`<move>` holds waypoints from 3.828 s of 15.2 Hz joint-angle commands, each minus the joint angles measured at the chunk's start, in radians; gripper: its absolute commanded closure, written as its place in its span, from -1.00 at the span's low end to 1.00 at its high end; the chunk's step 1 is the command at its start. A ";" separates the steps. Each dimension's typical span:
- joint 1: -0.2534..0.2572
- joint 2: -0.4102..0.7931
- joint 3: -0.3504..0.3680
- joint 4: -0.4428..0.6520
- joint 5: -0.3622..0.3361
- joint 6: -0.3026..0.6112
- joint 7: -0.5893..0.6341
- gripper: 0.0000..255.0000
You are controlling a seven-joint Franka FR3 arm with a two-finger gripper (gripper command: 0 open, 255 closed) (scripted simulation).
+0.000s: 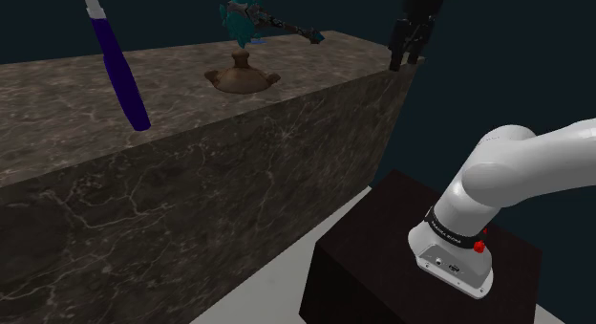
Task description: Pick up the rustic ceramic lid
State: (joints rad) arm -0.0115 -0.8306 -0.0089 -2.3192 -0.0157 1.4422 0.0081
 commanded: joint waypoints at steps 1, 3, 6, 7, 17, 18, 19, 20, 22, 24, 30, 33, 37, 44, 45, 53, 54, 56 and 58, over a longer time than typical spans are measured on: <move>0.000 0.000 0.000 0.000 0.000 0.000 0.000 -1.00; 0.009 0.056 0.019 0.021 0.013 0.051 0.015 -1.00; 0.021 0.144 0.047 0.060 0.028 0.121 0.036 -1.00; 0.025 0.174 0.056 0.076 0.032 0.143 0.044 -1.00; 0.051 0.487 0.145 0.295 0.033 0.311 0.117 -1.00; 0.053 0.519 0.153 0.323 0.029 0.322 0.125 -1.00; 0.055 0.552 0.162 0.353 0.024 0.332 0.133 -1.00; 0.057 0.585 0.170 0.384 0.019 0.341 0.142 -1.00; 0.063 0.652 0.186 0.449 0.005 0.356 0.159 -1.00; 0.069 0.720 0.202 0.520 -0.012 0.366 0.177 -1.00; 0.103 0.938 0.239 0.775 -0.081 0.363 0.229 -1.00; 0.132 1.060 0.251 0.936 -0.124 0.339 0.251 -1.00; 0.135 1.071 0.250 0.911 -0.129 0.378 0.257 -1.00; 0.131 1.061 0.249 0.835 -0.128 0.444 0.261 1.00; 0.130 1.060 0.249 0.833 -0.128 0.445 0.261 1.00; 0.131 1.062 0.249 0.836 -0.128 0.444 0.261 1.00; 0.132 1.063 0.249 0.851 -0.128 0.430 0.260 1.00; 0.134 1.067 0.250 0.884 -0.129 0.401 0.258 1.00; 0.136 1.073 0.250 0.918 -0.129 0.372 0.256 1.00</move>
State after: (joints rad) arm 0.1234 0.2375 0.2412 -1.4204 -0.1445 1.8289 0.2660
